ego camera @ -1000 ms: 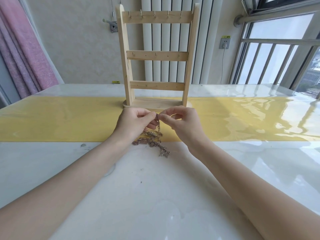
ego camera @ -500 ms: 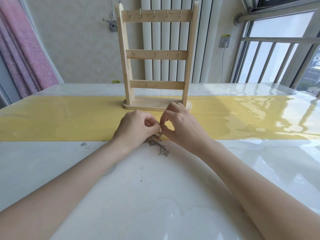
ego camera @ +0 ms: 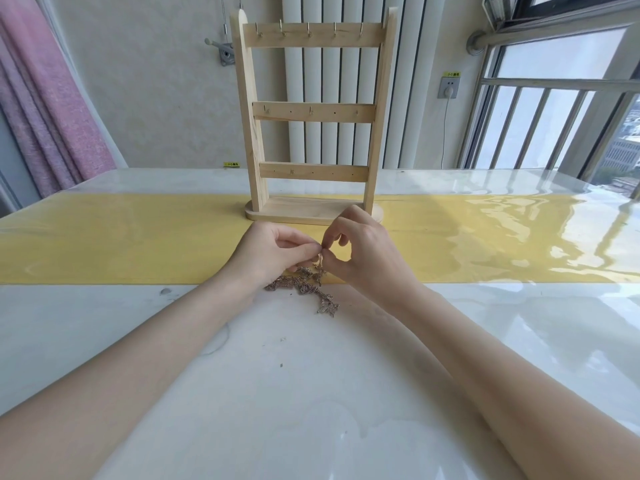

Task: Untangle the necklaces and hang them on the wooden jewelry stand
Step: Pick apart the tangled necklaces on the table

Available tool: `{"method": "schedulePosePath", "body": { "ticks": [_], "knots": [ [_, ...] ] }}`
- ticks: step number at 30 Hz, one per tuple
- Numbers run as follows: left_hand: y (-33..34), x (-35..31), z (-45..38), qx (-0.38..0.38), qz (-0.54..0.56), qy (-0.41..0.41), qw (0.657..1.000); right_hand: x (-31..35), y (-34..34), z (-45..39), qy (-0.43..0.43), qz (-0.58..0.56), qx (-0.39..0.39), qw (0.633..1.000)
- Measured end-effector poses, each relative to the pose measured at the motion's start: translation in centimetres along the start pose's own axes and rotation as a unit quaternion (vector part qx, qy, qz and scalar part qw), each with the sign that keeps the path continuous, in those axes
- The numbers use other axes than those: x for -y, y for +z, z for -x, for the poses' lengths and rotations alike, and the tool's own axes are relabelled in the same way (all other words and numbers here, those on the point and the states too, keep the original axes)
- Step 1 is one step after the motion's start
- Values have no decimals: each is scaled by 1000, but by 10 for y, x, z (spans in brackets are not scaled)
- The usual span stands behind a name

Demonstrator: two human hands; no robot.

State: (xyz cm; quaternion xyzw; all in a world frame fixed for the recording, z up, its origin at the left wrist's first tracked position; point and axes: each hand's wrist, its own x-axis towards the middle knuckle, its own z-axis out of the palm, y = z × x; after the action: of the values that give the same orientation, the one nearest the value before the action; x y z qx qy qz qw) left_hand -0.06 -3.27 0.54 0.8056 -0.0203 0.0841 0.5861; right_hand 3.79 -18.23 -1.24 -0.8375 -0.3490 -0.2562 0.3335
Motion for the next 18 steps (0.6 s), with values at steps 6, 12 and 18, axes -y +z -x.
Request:
{"method": "schedulePosePath", "body": {
  "ticks": [6,12,18],
  "knots": [
    [-3,1,1,16,-4,-27,999,-1,0,0,-8,-15,30,999],
    [-1,-1,0,-11,-30,-4,999,4,-5,-5,69,-99,42,992],
    [-1,0,-1,-32,-36,19,999,9,-7,-6,109,-100,36,988]
  ]
}}
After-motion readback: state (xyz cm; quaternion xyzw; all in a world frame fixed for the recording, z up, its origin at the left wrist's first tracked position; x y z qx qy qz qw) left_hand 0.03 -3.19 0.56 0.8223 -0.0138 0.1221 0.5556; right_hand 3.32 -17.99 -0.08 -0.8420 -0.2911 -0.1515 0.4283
